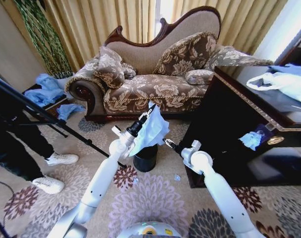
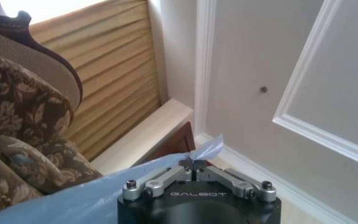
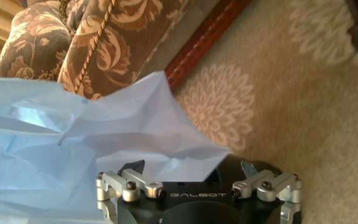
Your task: Place a garbage bag over the trash bin.
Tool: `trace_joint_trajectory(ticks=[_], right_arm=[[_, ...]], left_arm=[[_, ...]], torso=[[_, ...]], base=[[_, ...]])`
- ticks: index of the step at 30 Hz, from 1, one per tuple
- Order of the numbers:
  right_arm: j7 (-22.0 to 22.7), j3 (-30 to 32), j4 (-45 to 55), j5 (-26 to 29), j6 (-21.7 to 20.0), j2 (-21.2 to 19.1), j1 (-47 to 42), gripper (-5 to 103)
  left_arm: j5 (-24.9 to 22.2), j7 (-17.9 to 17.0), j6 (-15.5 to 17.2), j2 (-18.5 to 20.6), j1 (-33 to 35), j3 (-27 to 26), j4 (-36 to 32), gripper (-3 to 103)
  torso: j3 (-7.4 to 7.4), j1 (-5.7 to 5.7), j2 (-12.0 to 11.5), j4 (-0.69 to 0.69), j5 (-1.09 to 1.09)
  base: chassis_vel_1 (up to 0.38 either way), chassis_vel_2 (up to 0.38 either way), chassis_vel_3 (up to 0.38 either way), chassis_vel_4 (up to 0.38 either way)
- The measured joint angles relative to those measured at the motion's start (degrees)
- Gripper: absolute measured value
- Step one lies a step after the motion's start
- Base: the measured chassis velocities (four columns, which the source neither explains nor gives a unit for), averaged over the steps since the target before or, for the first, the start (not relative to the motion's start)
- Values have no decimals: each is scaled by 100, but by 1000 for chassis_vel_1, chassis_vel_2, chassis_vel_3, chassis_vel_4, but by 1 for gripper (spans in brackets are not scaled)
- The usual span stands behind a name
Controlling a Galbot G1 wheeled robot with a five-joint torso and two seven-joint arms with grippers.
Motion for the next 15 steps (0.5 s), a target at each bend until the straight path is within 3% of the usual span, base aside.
trace_joint_trajectory(ticks=[4,8,12,14,15], right_arm=[[-8,-49,-20,84,-16,105,-13,101],[-30,-144,-13,95,1,215,-24,95],[-242,-291,-32,-292,151,223,-35,73],[-262,-302,-32,-342,168,217,-38,73],[-319,-332,-31,-481,206,199,-44,67]], left_arm=[[3,27,3,11,22,-14,0,0],[13,45,4,7,22,-16,17,0],[20,52,3,-6,22,-14,30,0],[23,55,3,-7,22,-13,33,0],[32,62,3,-9,28,-11,41,0]], torso=[[0,0,0,1,0],[0,0,0,1,0],[0,0,0,0,0],[0,0,0,1,0],[0,0,0,1,0]], base=[[0,0,0,0],[0,0,0,0],[0,0,0,0],[0,0,0,0],[0,0,0,0]])
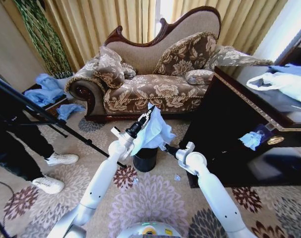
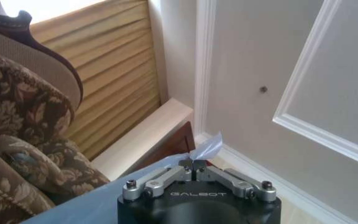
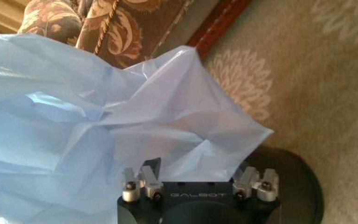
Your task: Place a garbage bag over the trash bin.
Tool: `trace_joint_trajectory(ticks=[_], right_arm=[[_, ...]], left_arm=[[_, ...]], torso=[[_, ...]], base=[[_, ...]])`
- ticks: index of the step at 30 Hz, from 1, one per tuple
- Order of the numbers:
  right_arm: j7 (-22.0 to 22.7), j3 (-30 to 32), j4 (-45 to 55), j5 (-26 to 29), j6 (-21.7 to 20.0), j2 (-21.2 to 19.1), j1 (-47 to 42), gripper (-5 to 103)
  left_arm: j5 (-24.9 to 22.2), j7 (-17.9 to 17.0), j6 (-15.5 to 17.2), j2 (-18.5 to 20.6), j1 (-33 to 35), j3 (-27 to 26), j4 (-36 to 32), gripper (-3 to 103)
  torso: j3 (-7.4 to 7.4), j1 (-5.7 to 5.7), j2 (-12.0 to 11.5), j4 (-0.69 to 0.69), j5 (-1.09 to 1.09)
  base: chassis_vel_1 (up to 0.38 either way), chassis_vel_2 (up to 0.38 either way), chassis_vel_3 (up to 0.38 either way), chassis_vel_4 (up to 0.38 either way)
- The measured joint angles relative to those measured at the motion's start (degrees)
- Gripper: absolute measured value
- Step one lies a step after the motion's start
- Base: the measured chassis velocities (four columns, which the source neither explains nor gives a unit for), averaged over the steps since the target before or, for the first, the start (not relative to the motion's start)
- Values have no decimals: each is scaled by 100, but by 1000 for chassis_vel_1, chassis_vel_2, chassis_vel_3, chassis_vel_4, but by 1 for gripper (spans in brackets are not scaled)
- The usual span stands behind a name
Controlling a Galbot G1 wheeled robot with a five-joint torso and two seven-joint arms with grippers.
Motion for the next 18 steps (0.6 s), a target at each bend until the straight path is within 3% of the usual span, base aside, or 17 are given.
trace_joint_trajectory(ticks=[2,6,8,10,12,14,18], right_arm=[[-170,-52,27,-436,93,-77,-25,56],[-221,-44,95,-580,132,-113,-56,40],[-224,-41,108,-596,139,-115,-64,40],[-241,-23,151,-659,163,-116,-93,24],[-242,-18,178,-680,175,-114,-101,24],[-248,-1,270,-782,206,-115,-120,13],[-261,27,395,-941,260,-148,-144,3]], left_arm=[[49,33,0,-13,52,2,17,0],[78,61,-3,-28,116,2,20,0],[83,65,-4,-32,125,3,21,0],[91,75,-5,-37,137,4,20,0],[92,79,-6,-35,138,0,21,0],[94,95,-7,-25,154,-27,31,0],[97,121,-22,-16,205,-55,48,0]], torso=[[0,0,0,0,0],[0,0,0,0,0],[0,0,0,0,0],[0,0,0,0,0],[0,0,0,0,0],[0,0,0,0,0],[0,0,0,0,0]], base=[[0,0,0,0],[0,0,0,0],[0,0,0,0],[0,0,0,0],[0,0,0,0],[0,0,0,0],[0,0,0,0]])
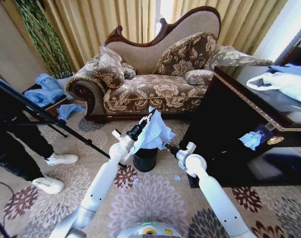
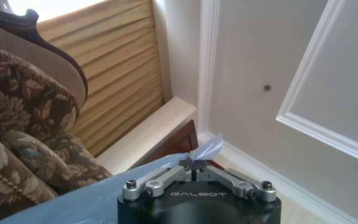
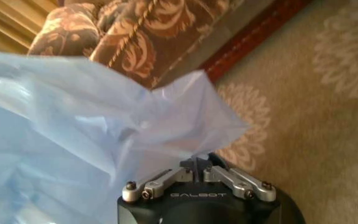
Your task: Place a garbage bag over the trash bin.
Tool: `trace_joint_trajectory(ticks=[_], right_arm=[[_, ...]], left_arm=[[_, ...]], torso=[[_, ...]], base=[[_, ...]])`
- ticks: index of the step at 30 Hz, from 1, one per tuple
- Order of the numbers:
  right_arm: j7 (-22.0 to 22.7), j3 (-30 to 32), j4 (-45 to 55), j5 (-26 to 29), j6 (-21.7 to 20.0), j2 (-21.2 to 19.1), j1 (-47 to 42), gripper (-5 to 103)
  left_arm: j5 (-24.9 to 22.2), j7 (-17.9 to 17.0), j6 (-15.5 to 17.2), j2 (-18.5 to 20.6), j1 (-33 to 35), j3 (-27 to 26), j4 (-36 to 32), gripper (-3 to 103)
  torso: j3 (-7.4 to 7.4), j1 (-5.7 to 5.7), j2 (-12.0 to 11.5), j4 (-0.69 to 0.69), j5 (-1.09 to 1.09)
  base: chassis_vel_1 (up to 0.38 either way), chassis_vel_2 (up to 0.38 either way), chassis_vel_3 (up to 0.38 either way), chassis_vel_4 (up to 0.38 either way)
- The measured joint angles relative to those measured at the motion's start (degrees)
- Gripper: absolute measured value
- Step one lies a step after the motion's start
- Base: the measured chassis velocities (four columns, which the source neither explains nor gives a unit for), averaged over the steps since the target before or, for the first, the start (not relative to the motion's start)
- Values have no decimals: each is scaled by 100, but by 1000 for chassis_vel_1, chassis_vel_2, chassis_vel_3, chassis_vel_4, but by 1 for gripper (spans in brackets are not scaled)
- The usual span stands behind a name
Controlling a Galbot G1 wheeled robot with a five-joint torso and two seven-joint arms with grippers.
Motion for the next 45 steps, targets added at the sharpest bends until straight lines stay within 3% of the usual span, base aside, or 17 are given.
trace_joint_trajectory(ticks=[14,25,38,45], right_arm=[[86,182,557,-213,213,-151,51,0],[160,-125,920,-241,658,-156,259,0],[66,-499,726,-527,947,49,598,0],[51,-942,533,-576,1308,381,882,0]], left_arm=[[74,160,-59,61,308,-92,-39,0],[287,308,-238,222,584,-246,60,0],[390,379,-418,284,334,-522,584,0],[377,389,-425,376,120,-541,773,0]], torso=[[0,0,0,-1,0],[0,0,0,0,-2],[0,0,0,0,-1],[0,0,0,0,-1]], base=[[0,0,0,0],[0,0,0,0],[0,0,0,0],[0,0,0,0]])
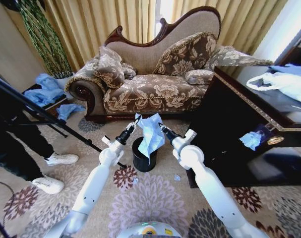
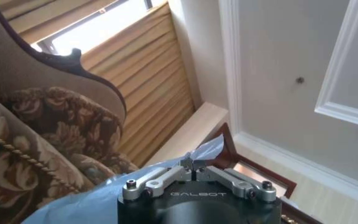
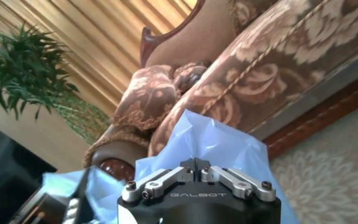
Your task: Place a garbage bag over the trash bin.
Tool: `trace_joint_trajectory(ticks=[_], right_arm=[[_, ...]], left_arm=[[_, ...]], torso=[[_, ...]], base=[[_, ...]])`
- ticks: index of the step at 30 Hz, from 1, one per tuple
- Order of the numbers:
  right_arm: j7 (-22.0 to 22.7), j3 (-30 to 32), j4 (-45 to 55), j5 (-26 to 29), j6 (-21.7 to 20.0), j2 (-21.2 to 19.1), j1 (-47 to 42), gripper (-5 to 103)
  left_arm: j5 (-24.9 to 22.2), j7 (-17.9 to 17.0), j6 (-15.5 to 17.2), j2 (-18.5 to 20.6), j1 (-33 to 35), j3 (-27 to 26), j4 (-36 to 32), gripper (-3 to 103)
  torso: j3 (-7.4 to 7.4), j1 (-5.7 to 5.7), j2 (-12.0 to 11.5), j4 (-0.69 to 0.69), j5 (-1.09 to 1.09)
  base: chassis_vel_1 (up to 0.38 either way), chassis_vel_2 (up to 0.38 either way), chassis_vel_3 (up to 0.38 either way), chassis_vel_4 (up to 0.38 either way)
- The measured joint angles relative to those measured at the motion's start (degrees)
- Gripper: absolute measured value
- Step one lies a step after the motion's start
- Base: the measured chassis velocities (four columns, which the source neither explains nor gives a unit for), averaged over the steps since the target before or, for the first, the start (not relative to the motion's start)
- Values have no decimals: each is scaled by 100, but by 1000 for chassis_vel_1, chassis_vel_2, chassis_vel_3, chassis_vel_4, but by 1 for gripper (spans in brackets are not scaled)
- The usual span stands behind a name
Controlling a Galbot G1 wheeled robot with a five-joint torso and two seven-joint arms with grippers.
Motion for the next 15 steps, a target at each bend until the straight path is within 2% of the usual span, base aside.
trace_joint_trajectory(ticks=[6,9,15], right_arm=[[-238,-267,-304,-361,264,254,49,0],[-506,-390,-610,-539,525,359,96,0],[-615,-511,-845,-679,674,503,187,0]], left_arm=[[4,88,-73,87,-16,-36,205,0],[3,164,-130,181,-68,-124,380,0],[-19,198,-174,250,-83,-180,447,0]], torso=[[0,0,0,1,-1],[0,0,0,0,-1],[0,0,0,0,-1]], base=[[0,0,0,0],[0,0,0,0],[0,0,0,0]])
